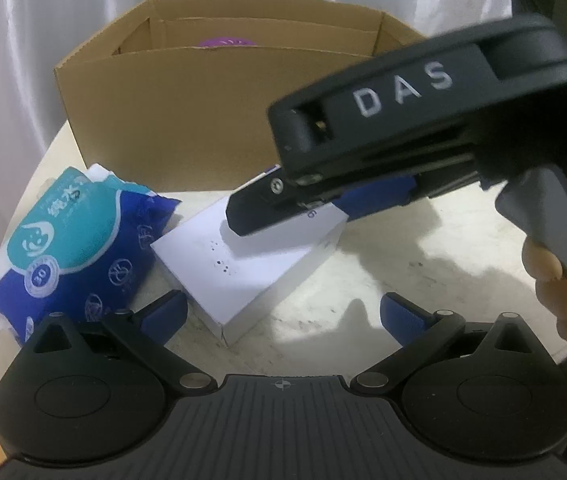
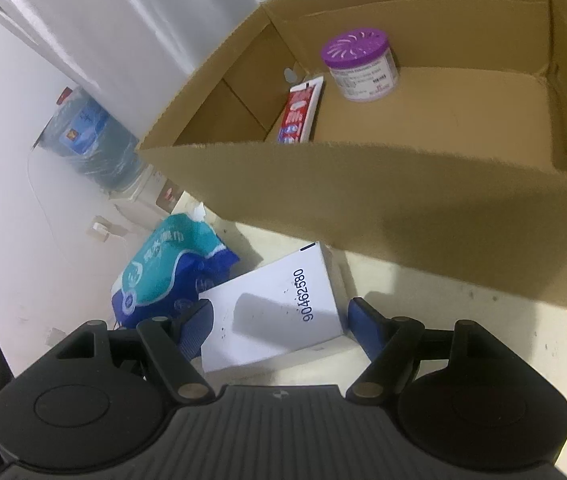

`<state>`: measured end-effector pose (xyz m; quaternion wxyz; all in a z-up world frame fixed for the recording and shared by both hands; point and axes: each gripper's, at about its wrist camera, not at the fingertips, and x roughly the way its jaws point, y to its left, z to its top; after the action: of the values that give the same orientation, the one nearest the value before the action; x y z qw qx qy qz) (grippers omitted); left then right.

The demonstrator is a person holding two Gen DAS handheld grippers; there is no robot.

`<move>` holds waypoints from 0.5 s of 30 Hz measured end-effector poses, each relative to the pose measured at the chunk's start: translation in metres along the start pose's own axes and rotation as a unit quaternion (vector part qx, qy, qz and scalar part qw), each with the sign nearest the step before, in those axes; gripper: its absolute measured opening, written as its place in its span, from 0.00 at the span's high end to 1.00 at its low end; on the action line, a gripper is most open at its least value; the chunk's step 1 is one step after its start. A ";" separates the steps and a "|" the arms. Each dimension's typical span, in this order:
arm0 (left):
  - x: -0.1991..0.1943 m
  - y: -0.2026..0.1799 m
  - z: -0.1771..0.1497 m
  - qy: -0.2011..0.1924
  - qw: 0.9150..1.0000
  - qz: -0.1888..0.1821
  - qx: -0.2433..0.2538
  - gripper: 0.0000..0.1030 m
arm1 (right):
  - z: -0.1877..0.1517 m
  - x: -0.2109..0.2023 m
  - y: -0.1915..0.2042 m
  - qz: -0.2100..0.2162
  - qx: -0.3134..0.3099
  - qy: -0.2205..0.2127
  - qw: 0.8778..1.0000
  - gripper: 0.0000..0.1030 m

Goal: Organize objects
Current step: 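Move the right gripper down to the white printed box on the table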

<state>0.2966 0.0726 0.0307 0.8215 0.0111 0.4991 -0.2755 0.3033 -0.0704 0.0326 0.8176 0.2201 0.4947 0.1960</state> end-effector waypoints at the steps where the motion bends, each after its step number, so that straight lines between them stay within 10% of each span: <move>1: -0.001 -0.001 -0.001 0.002 1.000 -0.003 0.000 0.00 | -0.003 -0.002 -0.001 -0.001 0.003 0.002 1.000 0.25; 15: -0.028 -0.028 -0.023 0.023 0.999 -0.047 0.004 0.00 | -0.054 -0.043 -0.017 0.002 0.055 0.005 0.998 0.24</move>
<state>0.2554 0.0676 0.0497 0.7957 -0.0025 0.5167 -0.3160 0.2378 -0.0983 0.0316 0.8013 0.2648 0.5085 0.1708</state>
